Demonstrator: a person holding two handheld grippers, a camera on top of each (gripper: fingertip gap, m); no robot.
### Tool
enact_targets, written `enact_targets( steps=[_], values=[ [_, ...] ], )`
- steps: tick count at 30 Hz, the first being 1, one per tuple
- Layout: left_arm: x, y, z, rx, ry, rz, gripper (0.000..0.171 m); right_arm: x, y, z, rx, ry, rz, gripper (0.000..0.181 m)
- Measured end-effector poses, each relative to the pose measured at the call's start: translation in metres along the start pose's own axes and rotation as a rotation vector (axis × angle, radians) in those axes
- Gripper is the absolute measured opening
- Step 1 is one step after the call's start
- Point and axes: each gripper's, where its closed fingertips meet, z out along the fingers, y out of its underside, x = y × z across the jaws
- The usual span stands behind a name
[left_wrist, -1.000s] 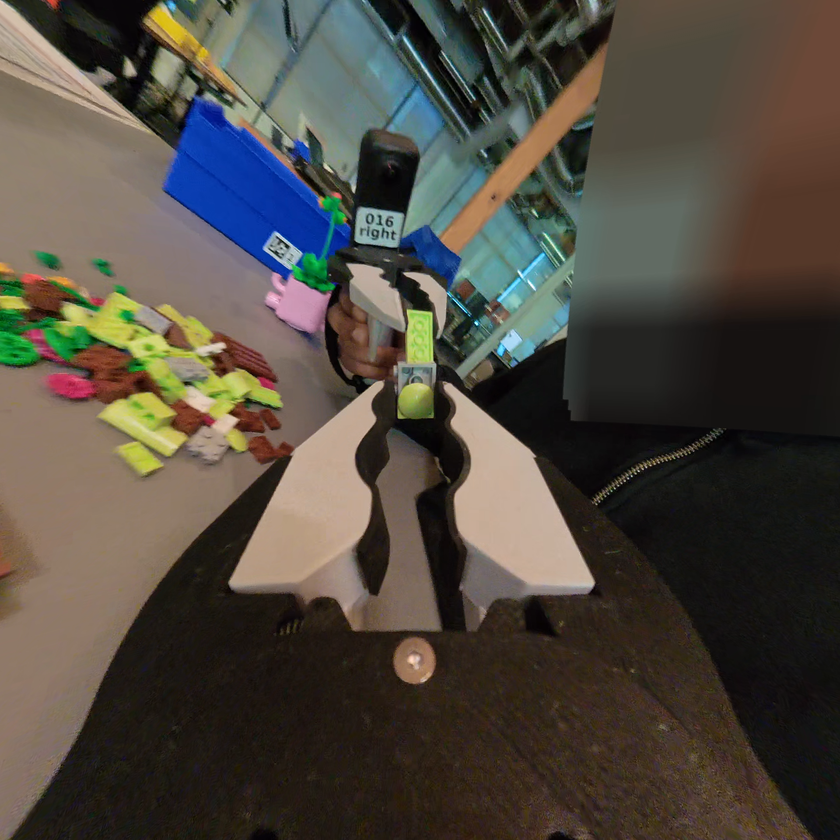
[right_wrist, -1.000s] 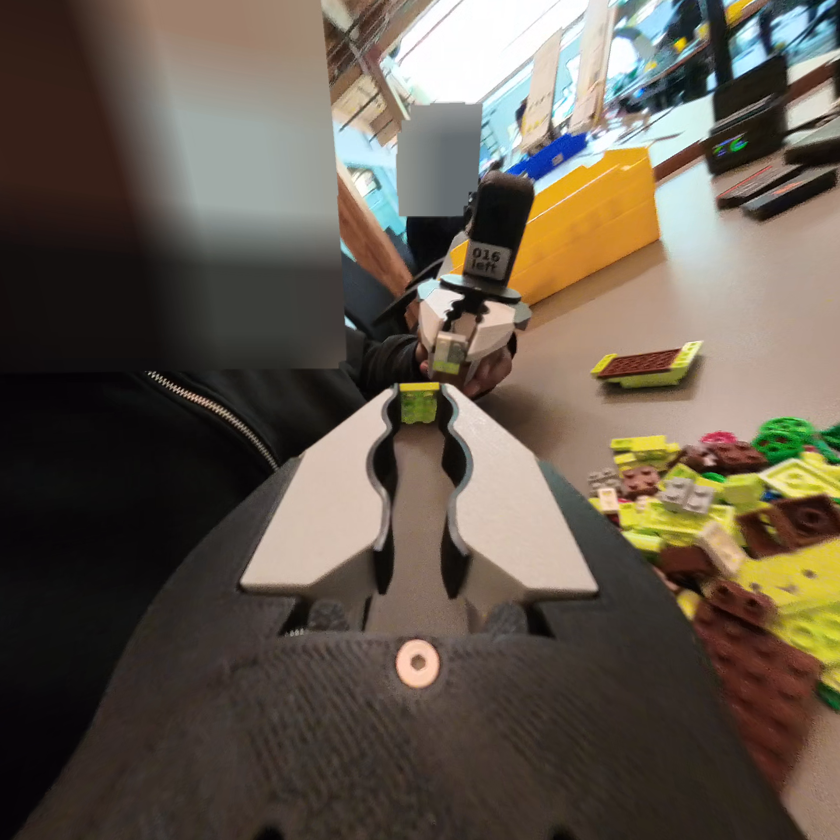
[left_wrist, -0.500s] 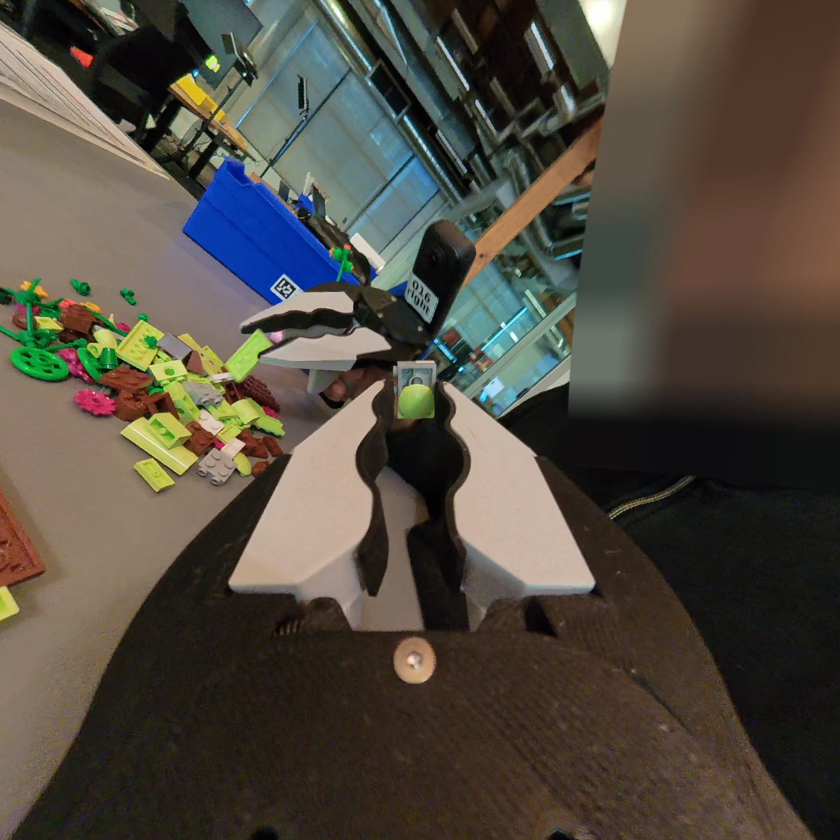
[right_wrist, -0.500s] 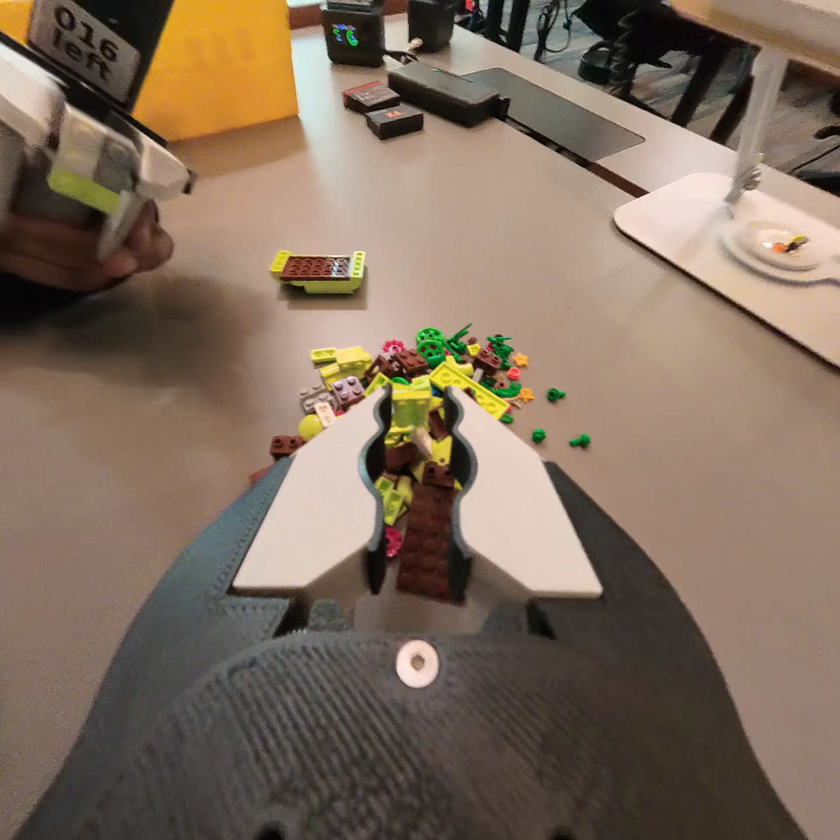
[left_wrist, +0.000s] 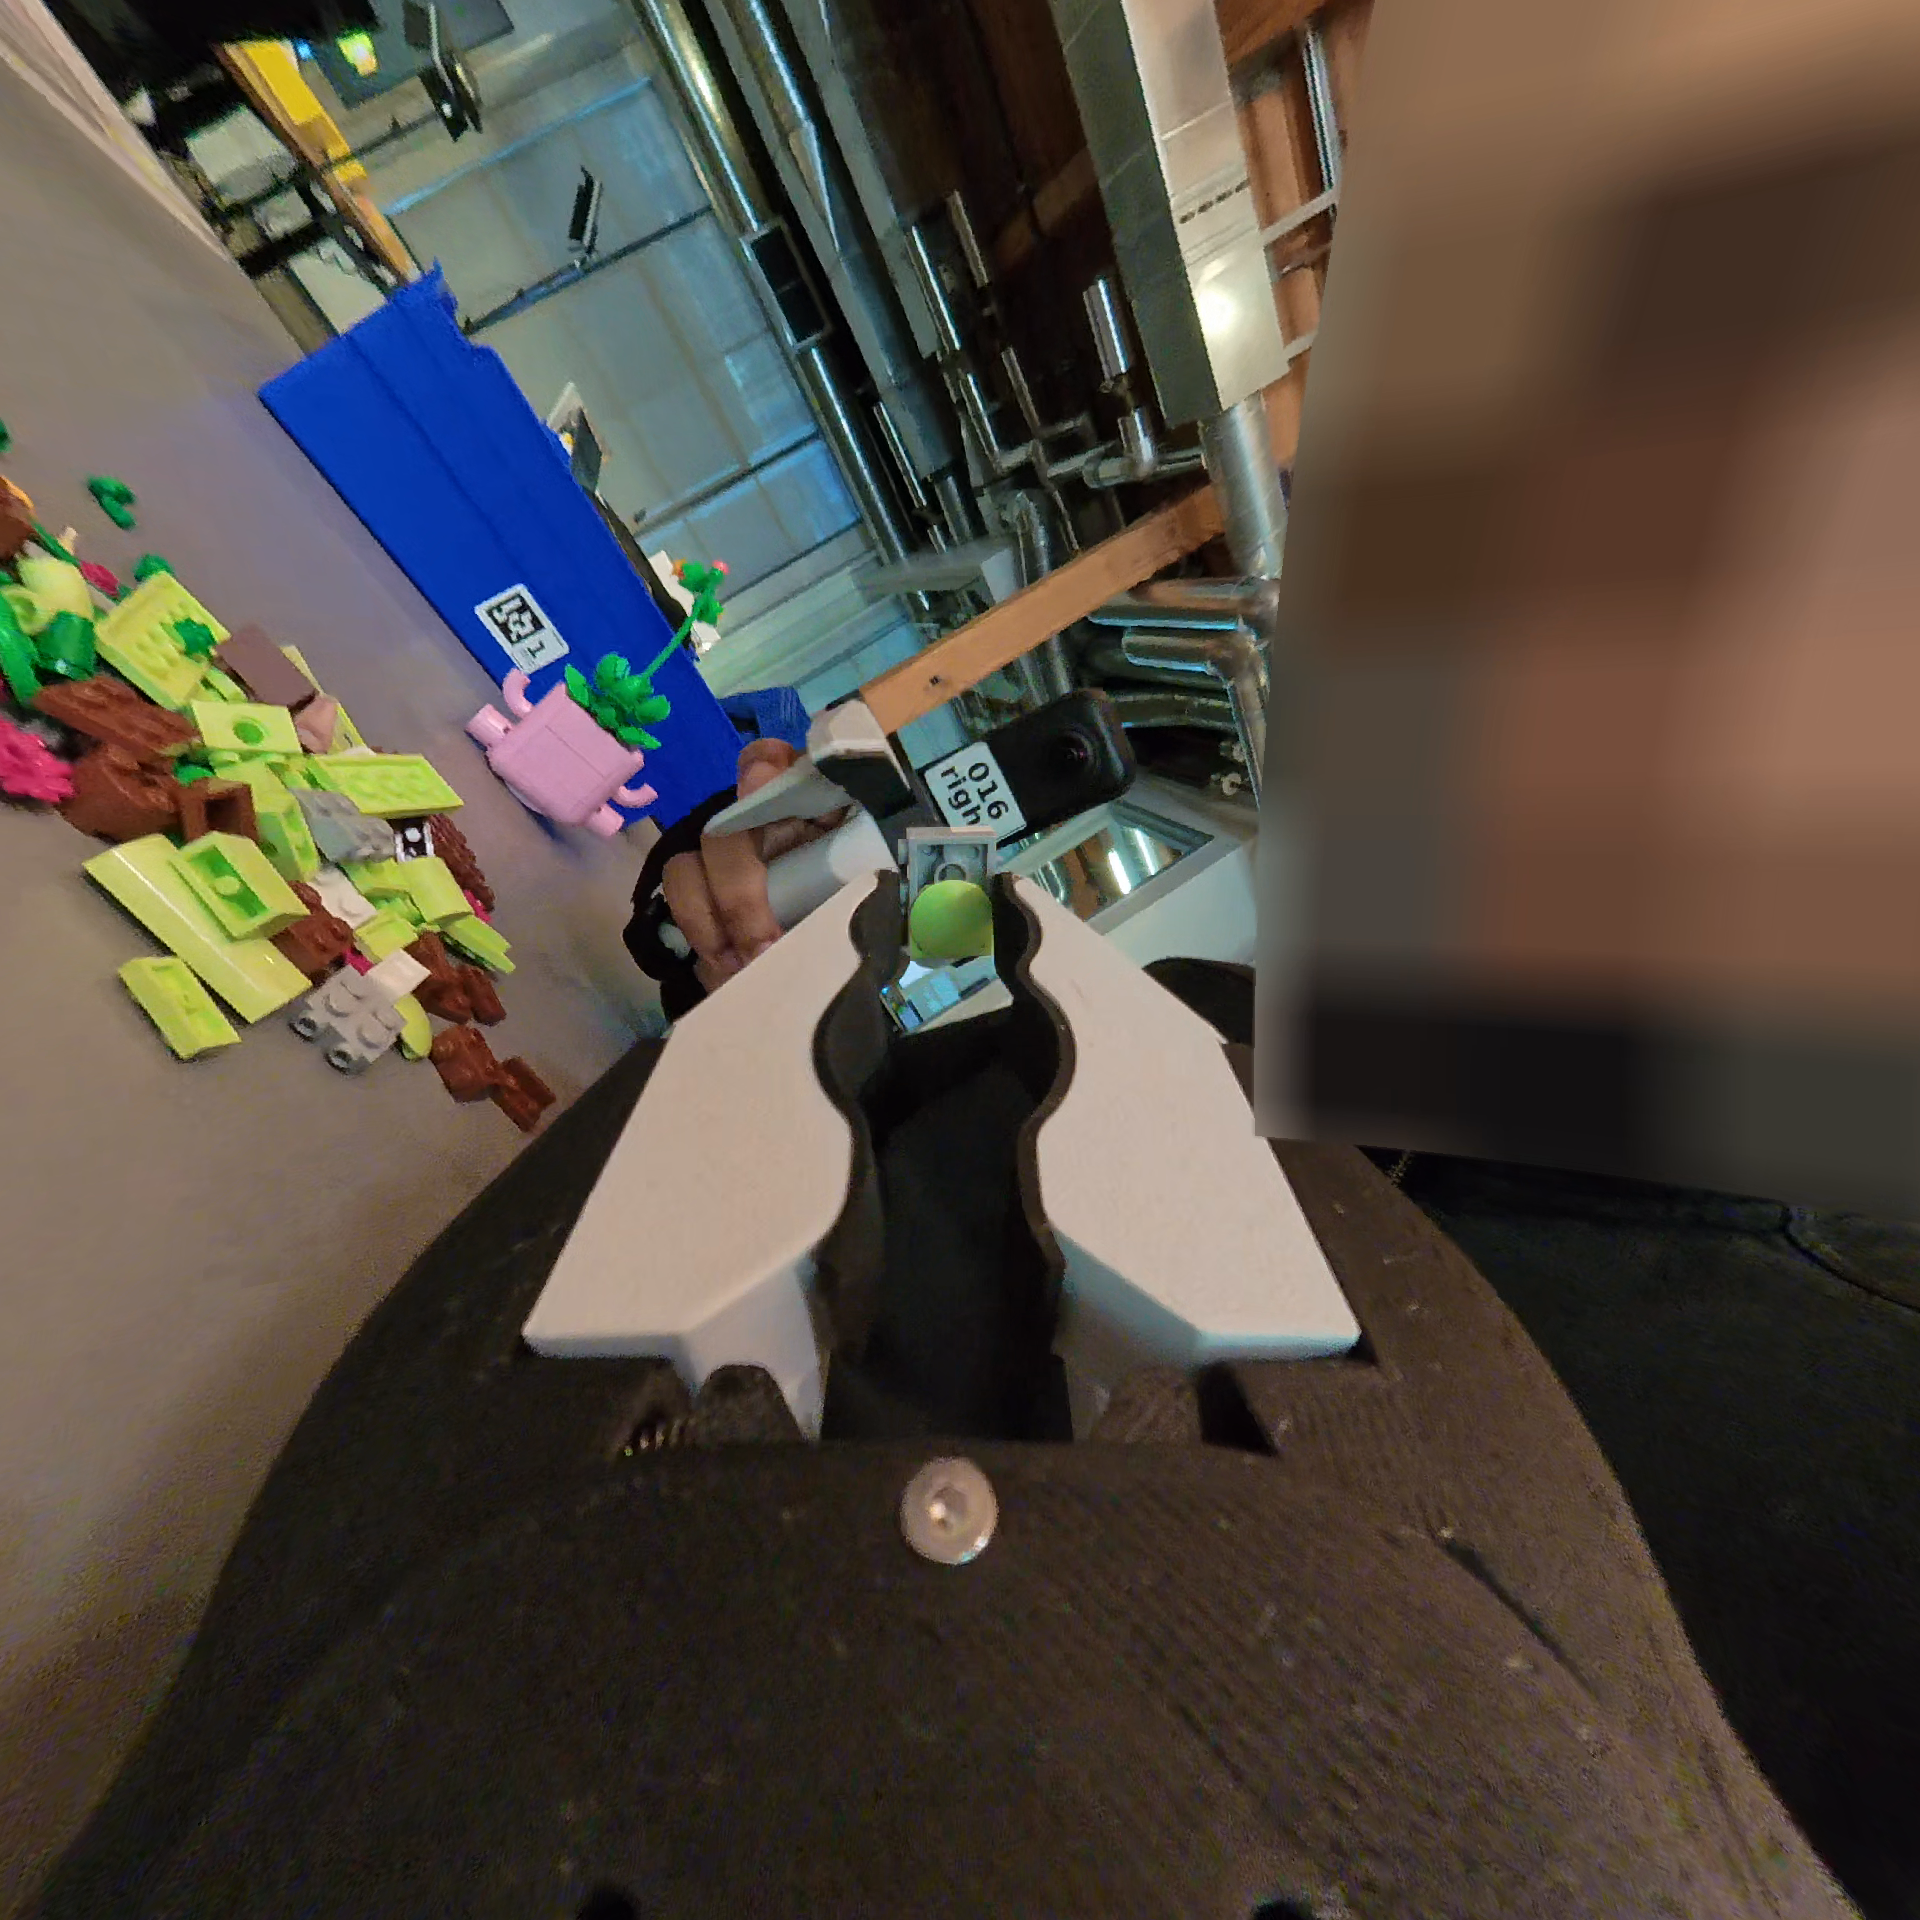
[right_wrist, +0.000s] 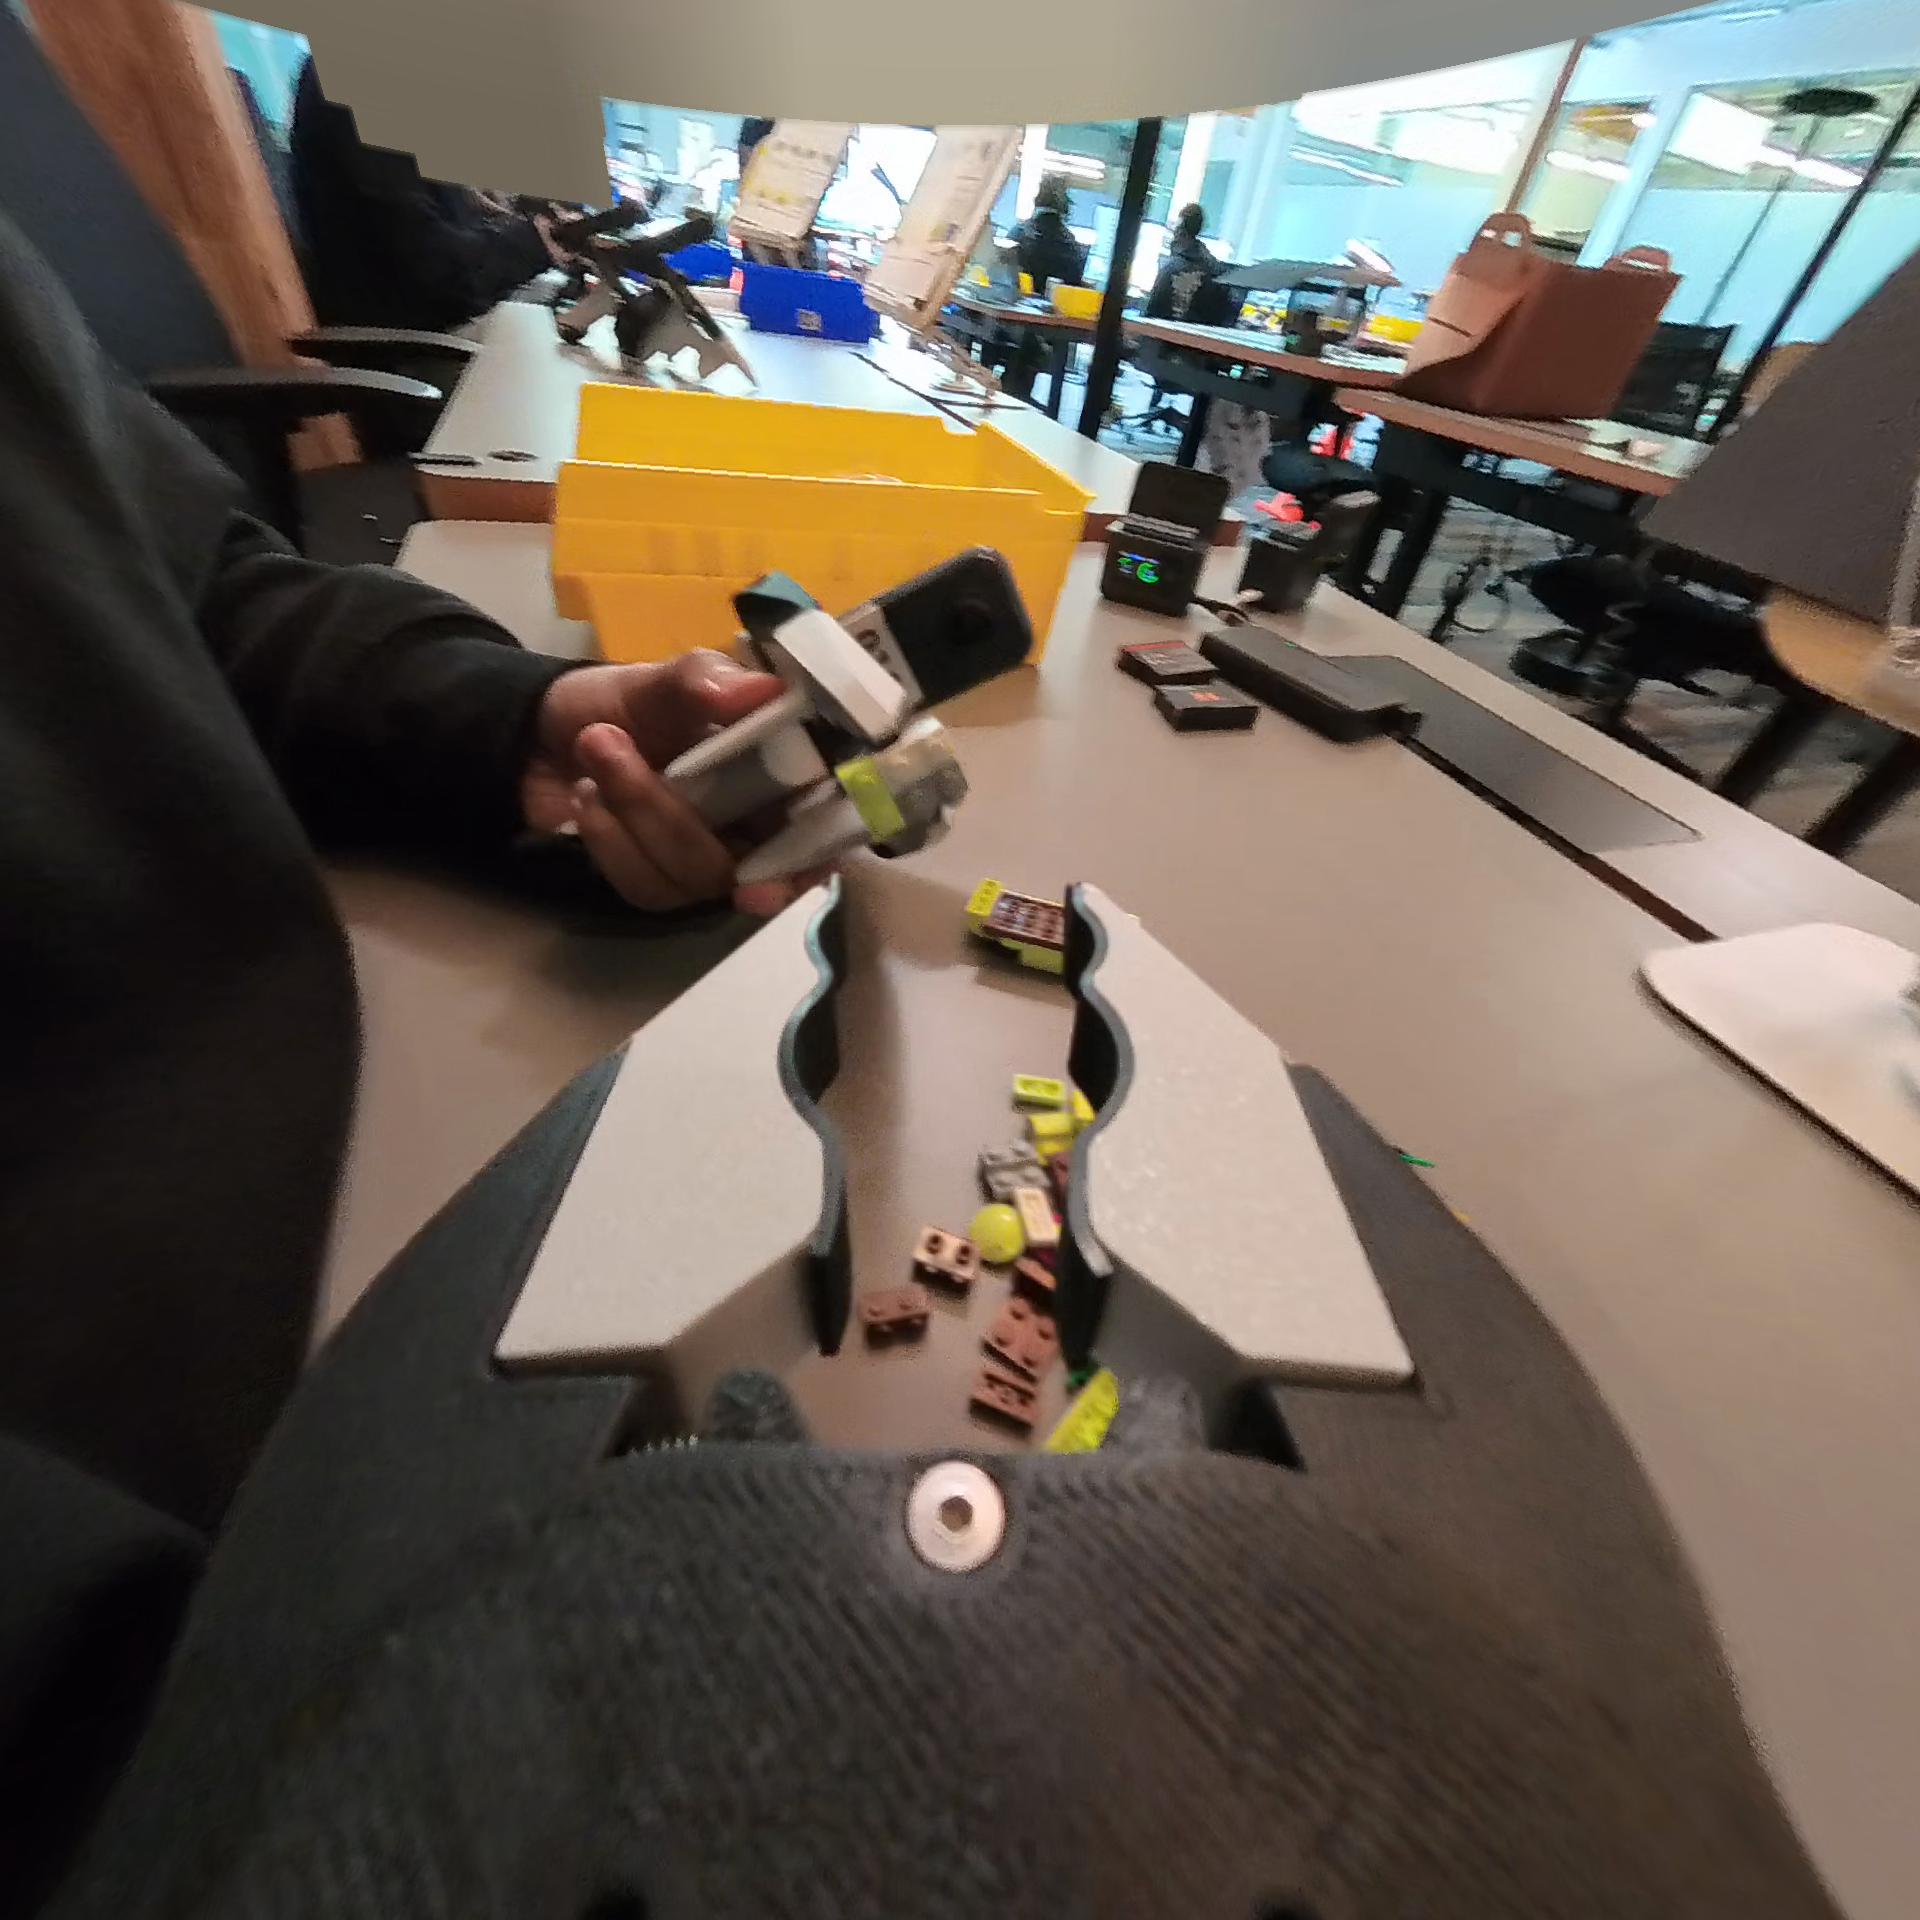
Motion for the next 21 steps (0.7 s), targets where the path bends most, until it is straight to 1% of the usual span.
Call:
enact_targets(
  steps=[2,5,6,7,9,10,11,12,13,15,18,21],
  values=[
    [-0.003,0.006,0.003,-0.027,-0.008,-0.001,0.014,-0.012,-0.001,0.004,0.015,-0.068,0.041,0.04],
    [-0.008,0.013,0.007,-0.062,-0.055,0.047,0.014,-0.013,0.004,0.008,0.008,-0.138,0.221,0.033],
    [-0.011,0.015,0.008,-0.074,-0.082,0.082,0.014,-0.01,0.007,0.009,0.004,-0.154,0.319,0.028],
    [-0.013,0.016,0.008,-0.089,-0.114,0.129,0.014,-0.009,0.01,0.009,0.008,-0.193,0.443,0.031],
    [-0.017,0.019,0.009,-0.117,-0.185,0.247,0.014,-0.012,0.006,0.006,0.061,-0.357,0.706,0.032],
    [-0.018,0.02,0.01,-0.134,-0.216,0.306,0.014,-0.011,0.002,0.003,0.102,-0.412,0.798,0.03],
    [-0.019,0.021,0.01,-0.151,-0.24,0.355,0.014,-0.011,-0.001,0.001,0.138,-0.441,0.833,0.024],
    [-0.018,0.023,0.011,-0.168,-0.251,0.383,0.014,-0.011,-0.002,0.0,0.149,-0.444,0.816,0.022],
    [-0.017,0.026,0.013,-0.18,-0.248,0.39,0.014,-0.012,0.0,0.001,0.13,-0.425,0.771,0.027],
    [-0.013,0.028,0.015,-0.178,-0.211,0.352,0.014,-0.017,0.0,0.003,0.107,-0.399,0.652,0.031],
    [-0.005,0.024,0.014,-0.13,-0.099,0.182,0.015,-0.025,-0.01,0.002,0.134,-0.348,0.425,0.037],
    [0.002,0.022,0.013,-0.101,0.003,0.024,0.015,-0.028,-0.013,0.001,0.133,-0.242,0.175,0.042]
  ],
)
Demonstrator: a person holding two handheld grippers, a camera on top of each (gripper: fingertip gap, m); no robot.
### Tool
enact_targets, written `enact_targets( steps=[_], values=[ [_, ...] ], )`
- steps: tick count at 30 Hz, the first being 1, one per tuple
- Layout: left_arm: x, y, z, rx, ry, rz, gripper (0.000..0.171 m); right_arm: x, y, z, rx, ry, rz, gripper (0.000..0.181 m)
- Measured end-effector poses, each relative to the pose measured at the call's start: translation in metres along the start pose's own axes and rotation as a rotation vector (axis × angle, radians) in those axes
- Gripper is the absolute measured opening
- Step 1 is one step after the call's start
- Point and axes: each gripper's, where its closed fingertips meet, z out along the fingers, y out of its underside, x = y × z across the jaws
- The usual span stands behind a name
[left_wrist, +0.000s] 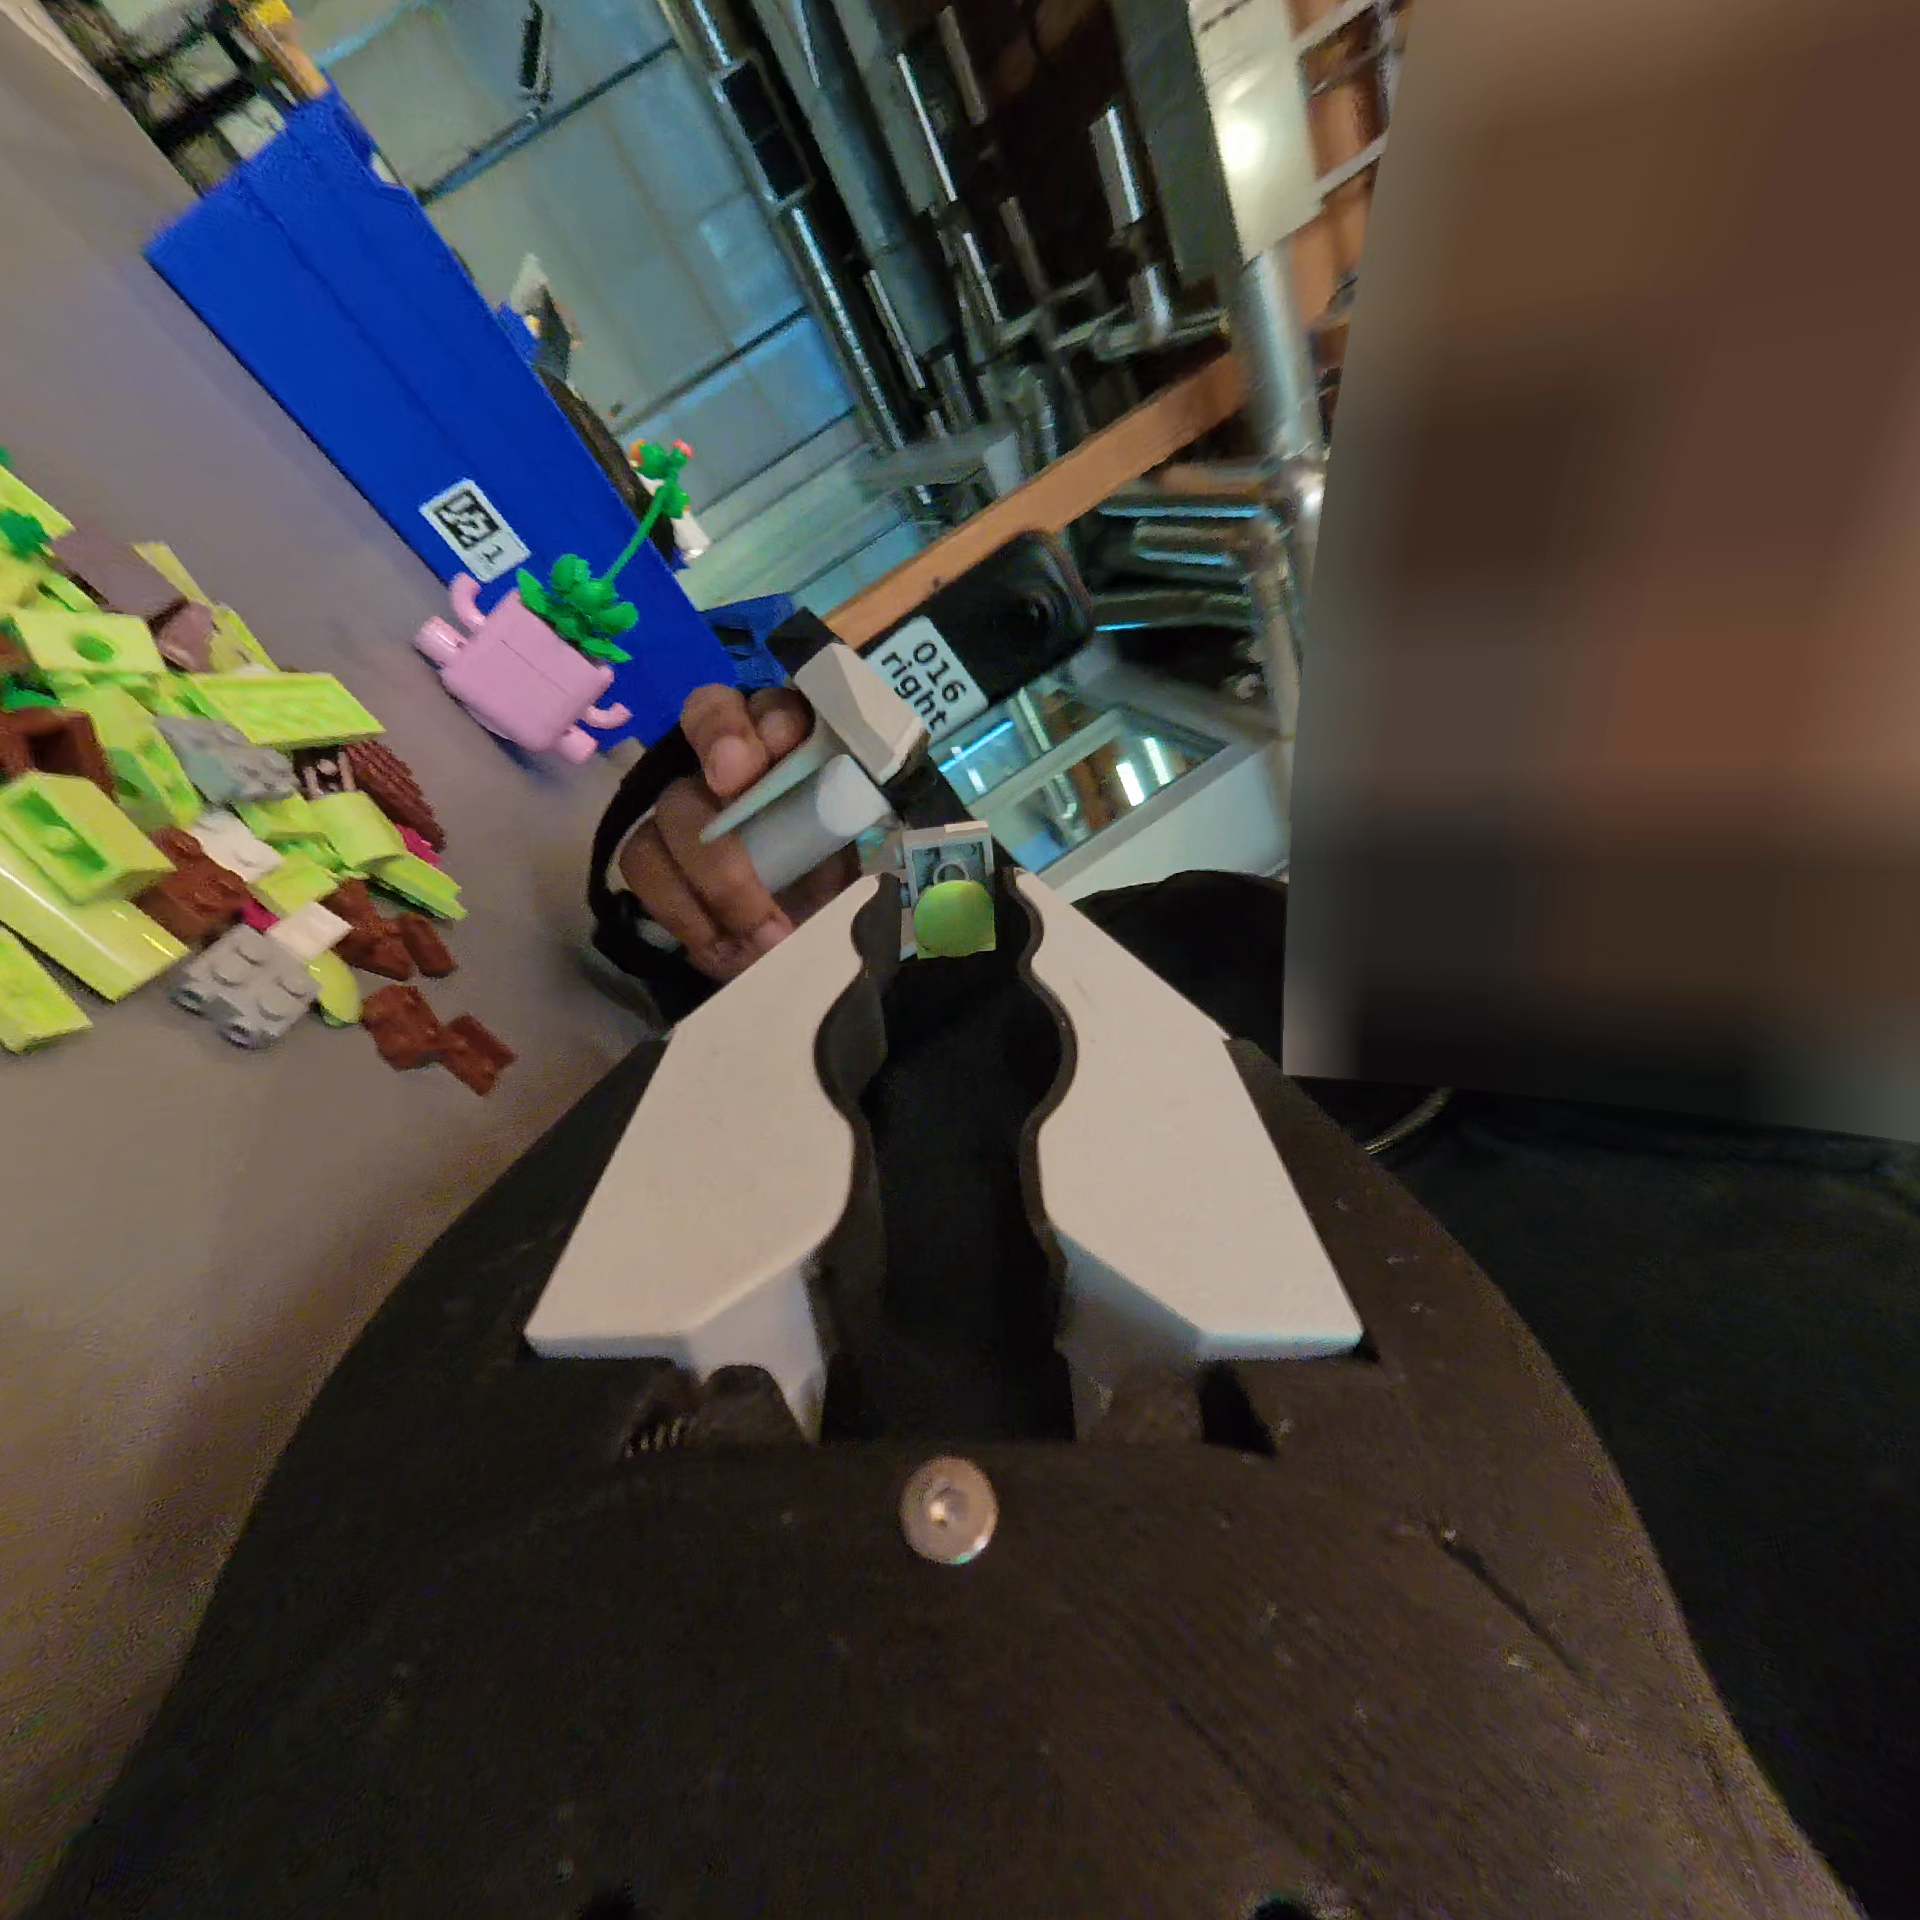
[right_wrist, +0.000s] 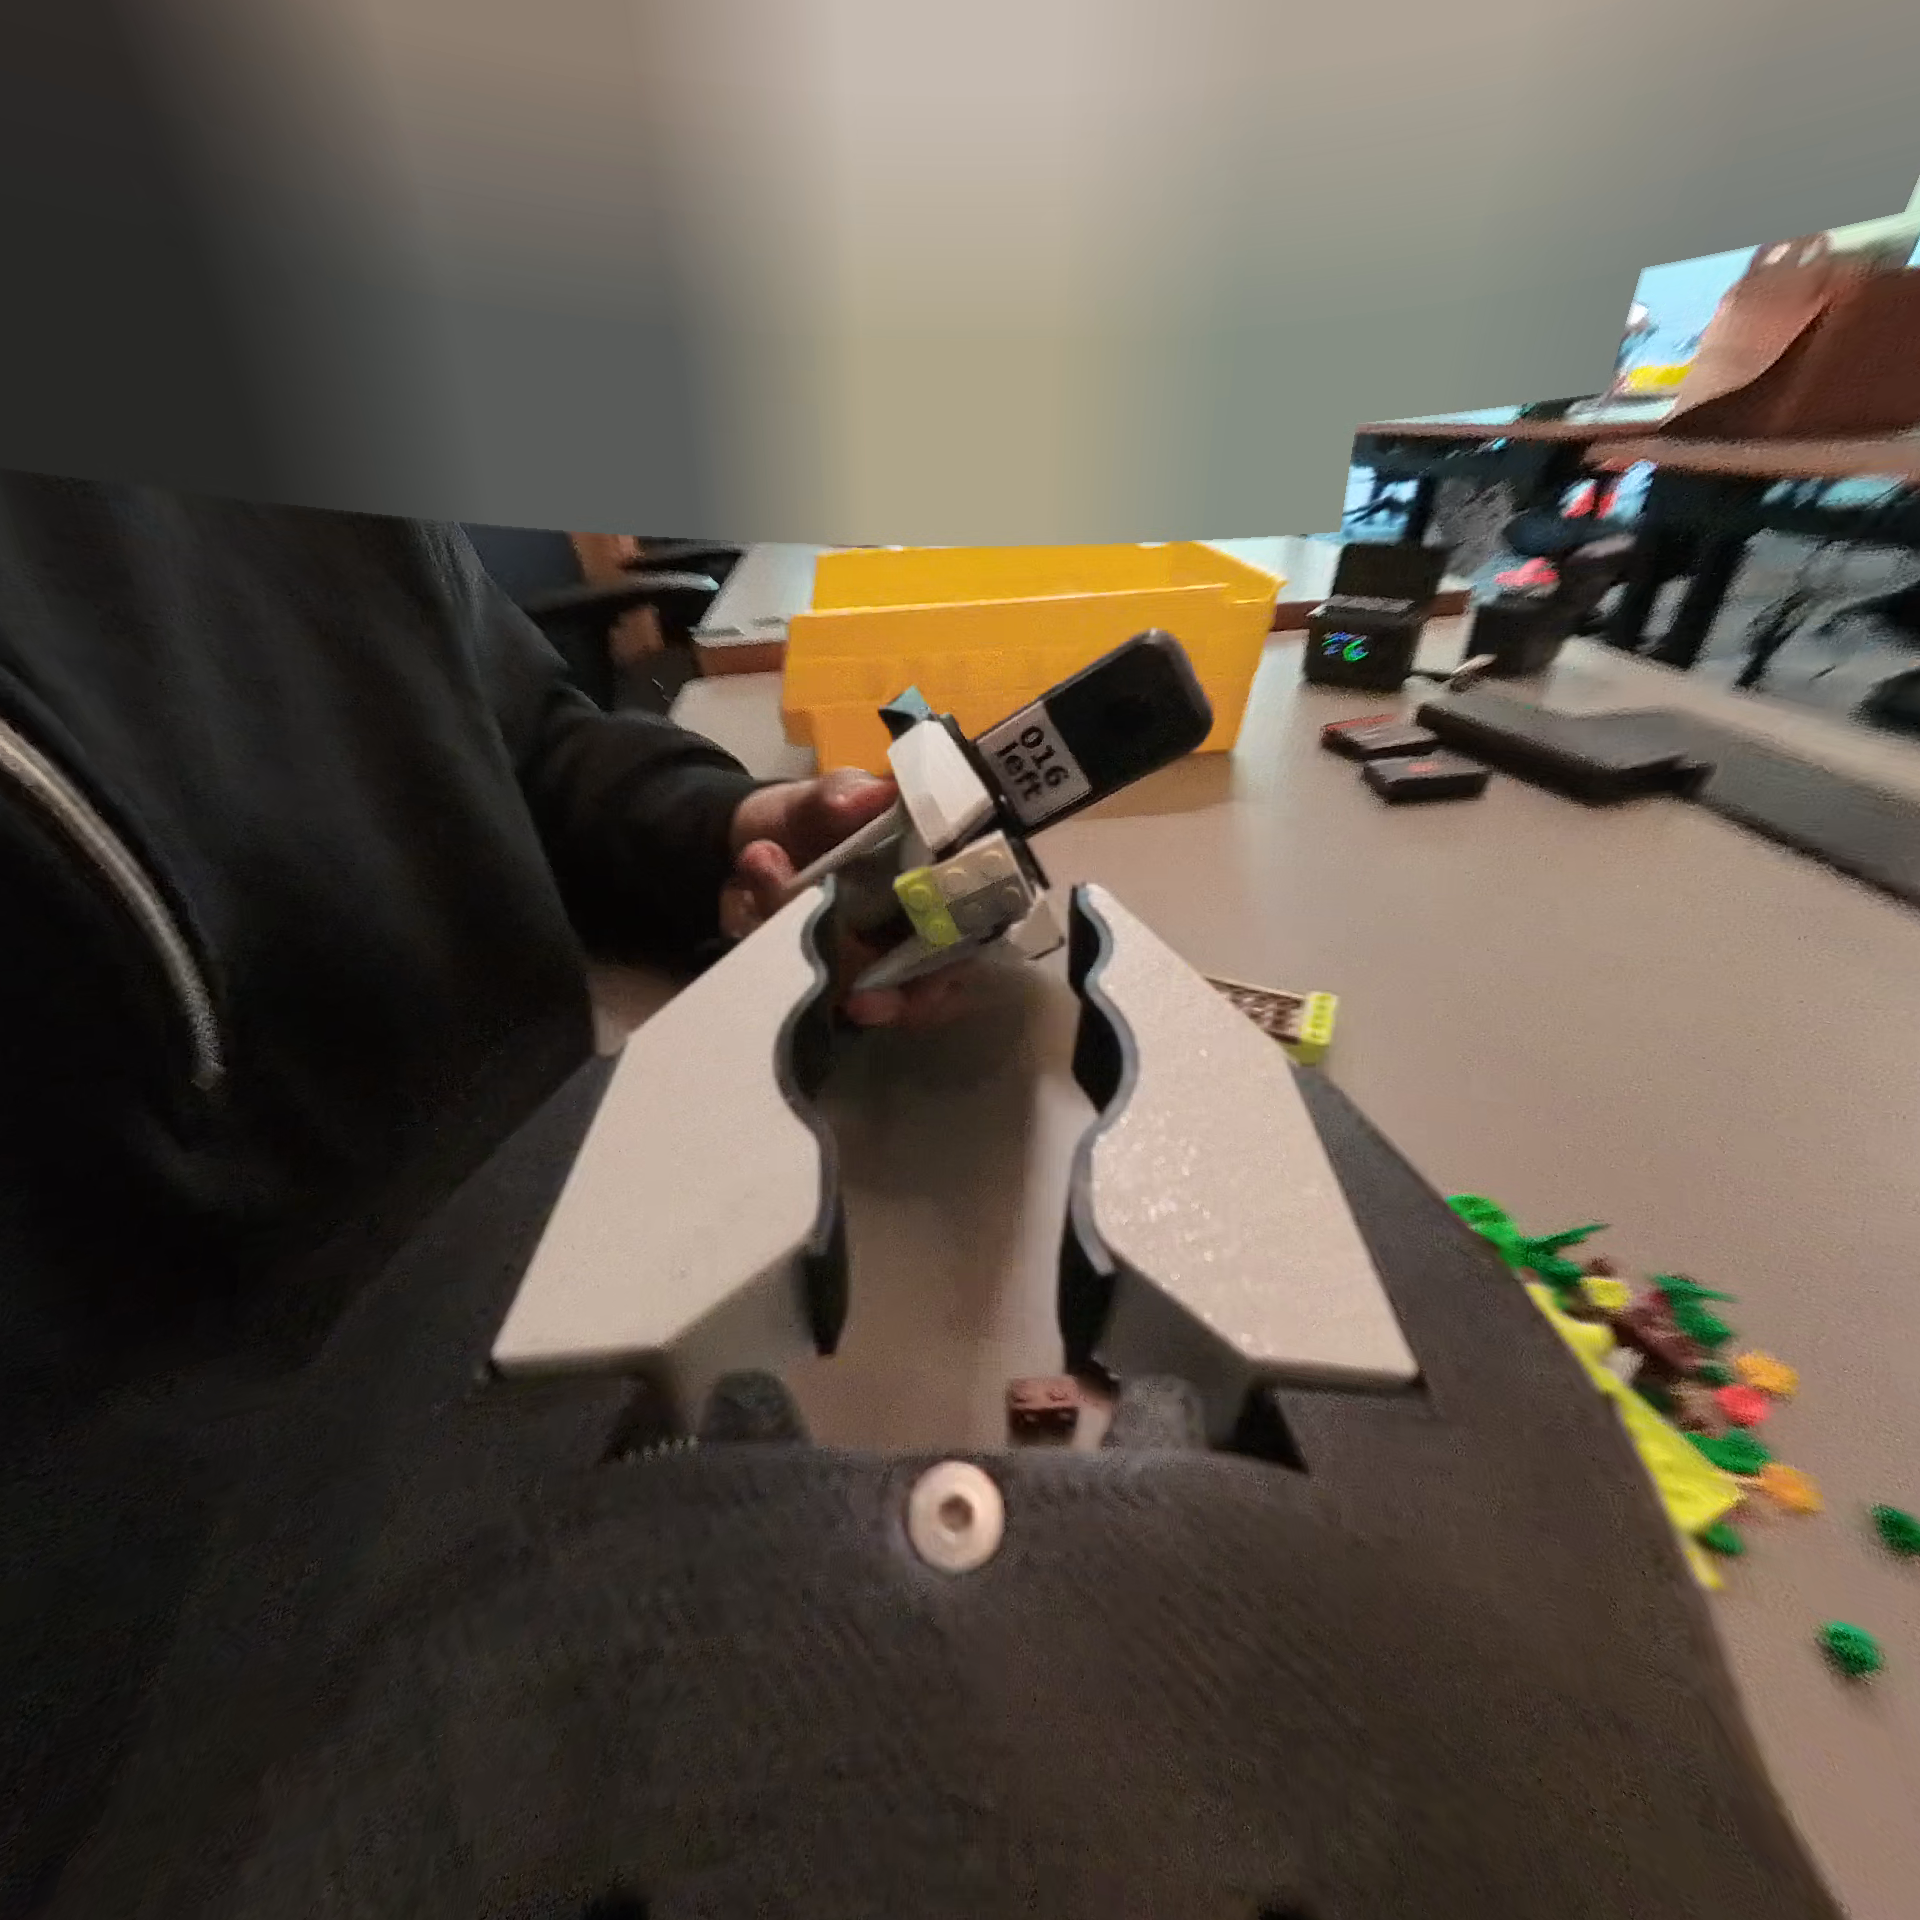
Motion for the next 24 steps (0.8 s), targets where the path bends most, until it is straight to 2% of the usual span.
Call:
enact_targets(
  steps=[3,8,17,20,24],
  values=[
    [0.0,0.006,0.003,-0.021,0.034,-0.068,0.015,-0.005,0.003,0.003,-0.048,0.049,-0.177,0.041],
    [-0.002,0.017,0.007,-0.079,0.045,-0.122,0.016,-0.01,0.01,0.005,-0.102,0.078,-0.32,0.025],
    [-0.003,0.015,0.006,-0.066,0.042,-0.108,0.022,-0.004,0.011,0.002,-0.122,0.094,-0.276,0.023],
    [-0.003,0.017,0.006,-0.075,0.039,-0.107,0.016,-0.006,0.01,0.003,-0.116,0.083,-0.282,0.023],
    [-0.006,0.017,0.006,-0.077,0.023,-0.124,0.015,-0.005,0.012,0.002,-0.133,0.092,-0.297,0.024]
  ],
)
